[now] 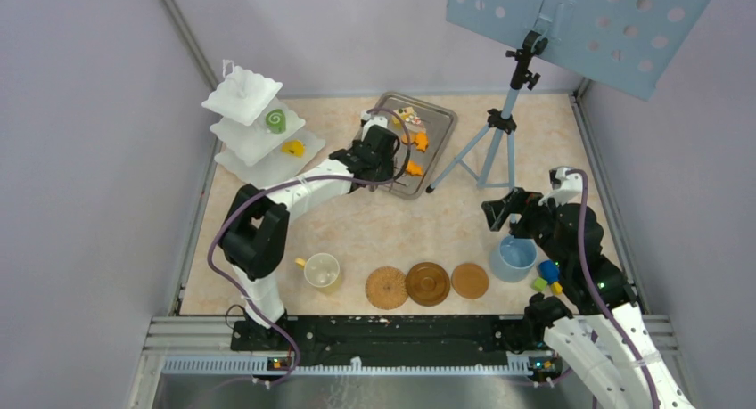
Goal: Serve the afternoon tea
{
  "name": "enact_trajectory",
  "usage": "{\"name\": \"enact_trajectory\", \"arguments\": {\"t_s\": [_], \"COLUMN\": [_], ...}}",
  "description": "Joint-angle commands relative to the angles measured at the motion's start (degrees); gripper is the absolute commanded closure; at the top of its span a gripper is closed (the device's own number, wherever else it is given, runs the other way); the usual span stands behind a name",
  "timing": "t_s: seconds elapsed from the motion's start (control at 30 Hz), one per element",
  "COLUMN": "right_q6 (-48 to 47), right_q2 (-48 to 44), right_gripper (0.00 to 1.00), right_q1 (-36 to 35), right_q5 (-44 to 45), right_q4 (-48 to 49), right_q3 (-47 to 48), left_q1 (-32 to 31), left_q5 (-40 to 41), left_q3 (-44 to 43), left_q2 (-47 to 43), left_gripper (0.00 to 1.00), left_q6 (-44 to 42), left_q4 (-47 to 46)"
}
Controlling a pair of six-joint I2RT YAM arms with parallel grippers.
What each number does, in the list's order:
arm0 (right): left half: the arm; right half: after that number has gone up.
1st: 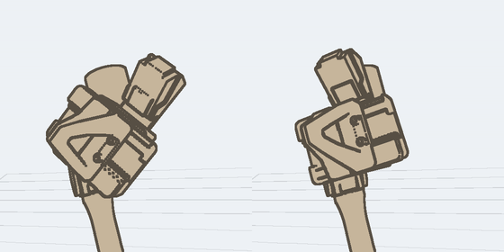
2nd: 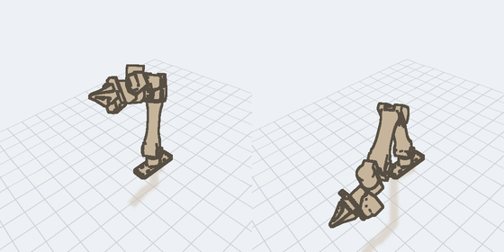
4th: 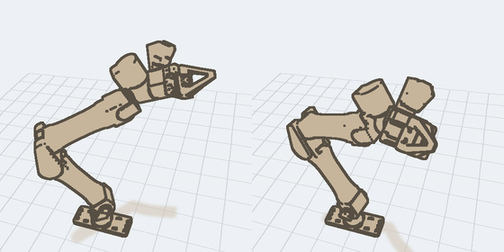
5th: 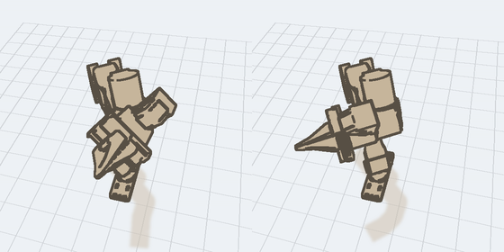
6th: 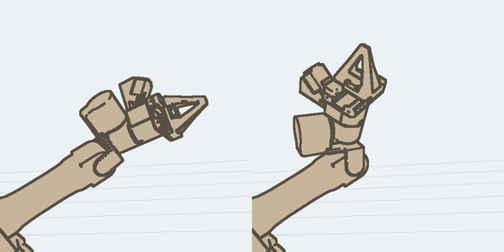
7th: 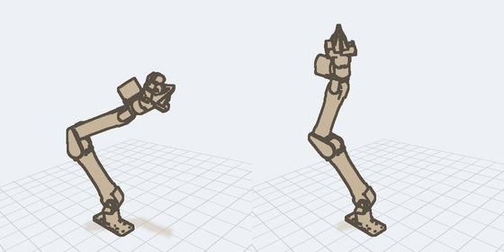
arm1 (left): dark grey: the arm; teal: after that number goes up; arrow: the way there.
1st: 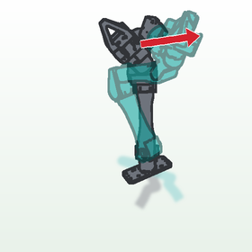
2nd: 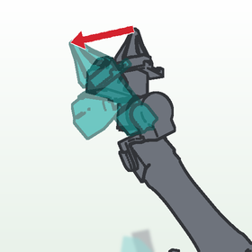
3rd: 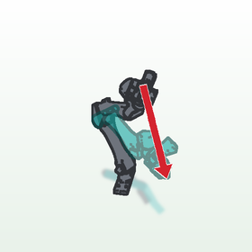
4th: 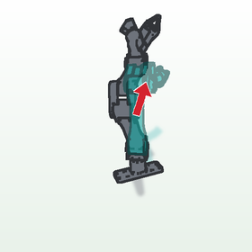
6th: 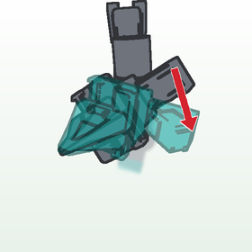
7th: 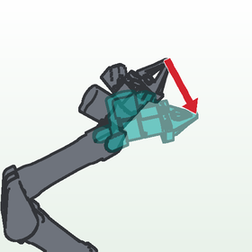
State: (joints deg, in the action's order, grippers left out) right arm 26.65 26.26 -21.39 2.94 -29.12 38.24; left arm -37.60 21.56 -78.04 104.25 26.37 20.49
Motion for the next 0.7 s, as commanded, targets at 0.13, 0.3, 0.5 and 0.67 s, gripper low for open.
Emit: {"name": "enact_trajectory", "arguments": {"t_s": [0.13,0.3,0.5,0.67], "right_q6": [0.3,0.3,0.1,0.0], "right_q2": [-0.6,-0.4,0.0,0.2], "right_gripper": [0.02,0.02,0.02,0.02], "right_q1": [-0.6,-0.6,-0.6,-0.6], "right_q5": [-0.3,-0.4,-0.4,-0.5], "right_q4": [1.9,1.8,2.0,2.1], "right_q3": [-0.2,-0.1,-0.1,-0.1], "left_q1": [0.7,0.7,0.7,0.7], "left_q5": [-3.8,-2.5,-0.1,-0.5], "left_q3": [-1.8,-2.4,-4.1,-2.4], "left_q2": [0.8,1.4,3.1,1.8], "left_gripper": [0.37,0.32,0.35,0.32], "left_q6": [-0.7,-1.1,-0.8,-0.4], "left_q4": [-4.0,-2.9,0.8,0.2]}}
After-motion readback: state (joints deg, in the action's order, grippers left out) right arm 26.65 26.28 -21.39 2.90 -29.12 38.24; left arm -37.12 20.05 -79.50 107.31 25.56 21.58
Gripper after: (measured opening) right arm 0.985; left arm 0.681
